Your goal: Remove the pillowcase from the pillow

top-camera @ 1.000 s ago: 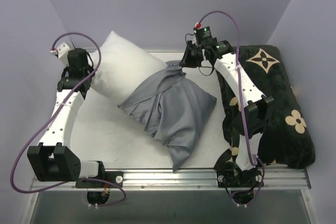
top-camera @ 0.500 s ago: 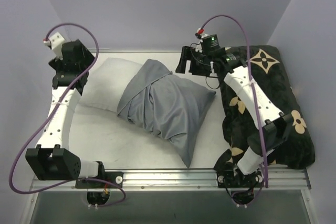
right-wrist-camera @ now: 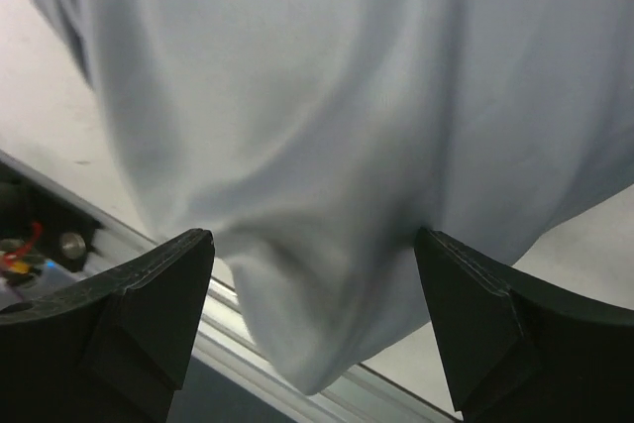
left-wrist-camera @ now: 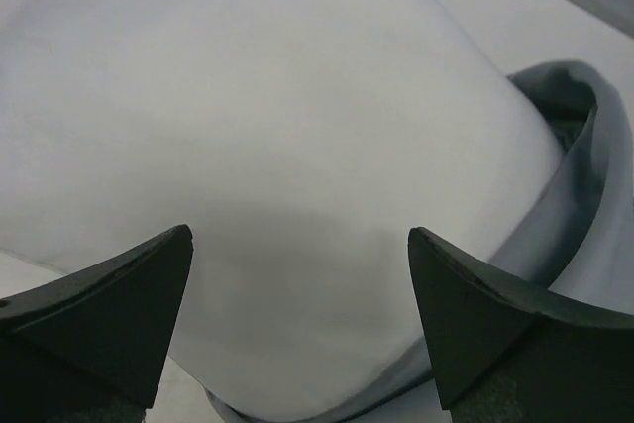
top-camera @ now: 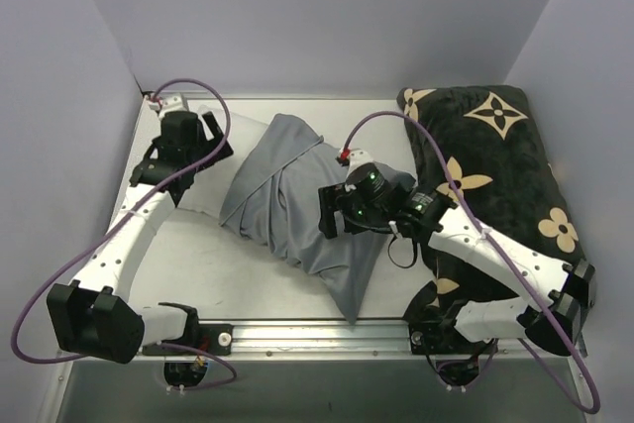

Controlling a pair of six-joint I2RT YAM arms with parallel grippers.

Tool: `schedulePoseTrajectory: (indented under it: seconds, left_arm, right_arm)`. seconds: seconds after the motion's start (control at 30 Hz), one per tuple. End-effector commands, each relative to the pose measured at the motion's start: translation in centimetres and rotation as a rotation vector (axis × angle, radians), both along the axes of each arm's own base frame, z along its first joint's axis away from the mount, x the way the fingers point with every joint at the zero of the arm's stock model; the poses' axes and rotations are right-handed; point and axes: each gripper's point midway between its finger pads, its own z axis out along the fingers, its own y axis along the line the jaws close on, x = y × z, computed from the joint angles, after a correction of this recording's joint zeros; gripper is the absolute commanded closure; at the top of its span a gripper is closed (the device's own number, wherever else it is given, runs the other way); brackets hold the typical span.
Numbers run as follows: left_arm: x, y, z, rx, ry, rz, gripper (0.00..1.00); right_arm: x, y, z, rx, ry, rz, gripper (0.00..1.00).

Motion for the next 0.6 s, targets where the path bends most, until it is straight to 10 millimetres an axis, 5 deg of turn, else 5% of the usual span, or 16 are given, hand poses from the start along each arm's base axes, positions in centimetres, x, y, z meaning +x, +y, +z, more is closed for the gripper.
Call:
schedulePoseTrajectory:
  seconds: [0.0, 0.13, 0.27, 0.37, 0.4, 0.47, 0.5, 0.57]
  left_arm:
    - [0.2, -3.9, -1.5, -0.108, 0.001, -0.123, 0.03]
    - [0.1, -5.1, -2.8, -0.153, 0.019, -0.167, 0.02]
    - [0.5, -4.3, -4.2, -0.15, 0.034, -0.112, 0.04]
    - [1.3, -3.3, -5.8, -0.164, 0.051, -0.067, 0.34]
    - [1.6, -3.0, -6.5, -0.162, 0.066, -0.052, 0.6]
    - [2.3, -2.3, -6.9, -0.159, 0.069, -0.024, 0.91]
    - [2.7, -1.8, -7.5, -0.157, 0.082, 0.0, 1.0]
    - [3.4, -0.4, -7.3, -0.156, 0.071, 0.059, 1.0]
  right_arm:
    - [1.3, -0.5, -2.0, -0.104, -0.063, -0.098, 0.16]
    - [1.4, 0.0, -3.5, -0.123, -0.041, -0.111, 0.28]
    - [1.8, 0.8, -3.1, -0.118, -0.048, -0.11, 0.71]
    - [2.0, 0.9, -2.3, -0.103, -0.063, -0.114, 0.81]
    - [1.9, 0.8, -2.2, -0.103, -0.066, -0.117, 0.83]
    - [1.9, 0.1, -1.9, -0.11, -0.078, -0.135, 0.86]
    - [1.9, -0.1, -1.9, -0.111, -0.08, -0.139, 0.88]
    - [1.7, -1.0, -1.7, -0.115, -0.087, -0.153, 0.96]
